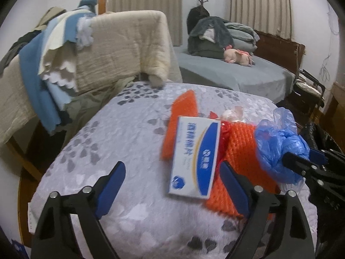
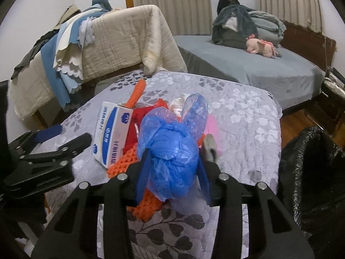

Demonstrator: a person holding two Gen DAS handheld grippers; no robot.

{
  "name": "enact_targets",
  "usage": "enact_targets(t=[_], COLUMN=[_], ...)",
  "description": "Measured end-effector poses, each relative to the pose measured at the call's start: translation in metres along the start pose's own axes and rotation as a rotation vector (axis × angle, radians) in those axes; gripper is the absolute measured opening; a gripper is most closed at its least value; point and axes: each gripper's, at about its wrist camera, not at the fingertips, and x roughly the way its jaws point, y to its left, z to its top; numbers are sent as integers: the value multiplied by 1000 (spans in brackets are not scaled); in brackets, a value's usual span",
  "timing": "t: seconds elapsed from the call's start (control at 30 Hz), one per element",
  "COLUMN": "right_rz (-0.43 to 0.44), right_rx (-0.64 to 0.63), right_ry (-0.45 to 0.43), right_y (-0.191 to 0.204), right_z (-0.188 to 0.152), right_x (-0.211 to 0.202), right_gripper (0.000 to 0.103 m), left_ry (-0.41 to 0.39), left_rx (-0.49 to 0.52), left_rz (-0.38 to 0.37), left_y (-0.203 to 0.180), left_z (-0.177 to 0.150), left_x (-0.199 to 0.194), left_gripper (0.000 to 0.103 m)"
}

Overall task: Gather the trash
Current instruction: 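Grasp the blue plastic bag with the right tool while the left tool grasps the alcohol pad box, then carry both items over the black bin and open both tools to drop them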

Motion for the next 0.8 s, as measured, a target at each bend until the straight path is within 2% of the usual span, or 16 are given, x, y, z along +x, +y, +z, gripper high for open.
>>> enact_targets(t=[0.2, 0.3, 0.37, 0.53, 0.8], right_rz=[-5, -5, -5, 2, 28], right_rx=[0, 0, -1, -2, -5], right_ry=[1, 7, 9, 5, -28], right_y=[-7, -9, -9, -9, -4], right_z=[0, 0, 0, 0, 6], right_x=[1, 3, 3, 2, -16], right_gripper=[40, 40, 40, 40, 40], left_ry=[62, 97, 110, 112, 24], left_rx=[19, 20, 18, -6, -27], left_rz=[-36, -59, -91, -128, -120], left_y=[-9, -11, -12, -9, -8], left_z=[0, -1, -3, -1, 13], left_x=[35, 47, 51, 47, 2], left_gripper=[78, 69, 57, 55, 55])
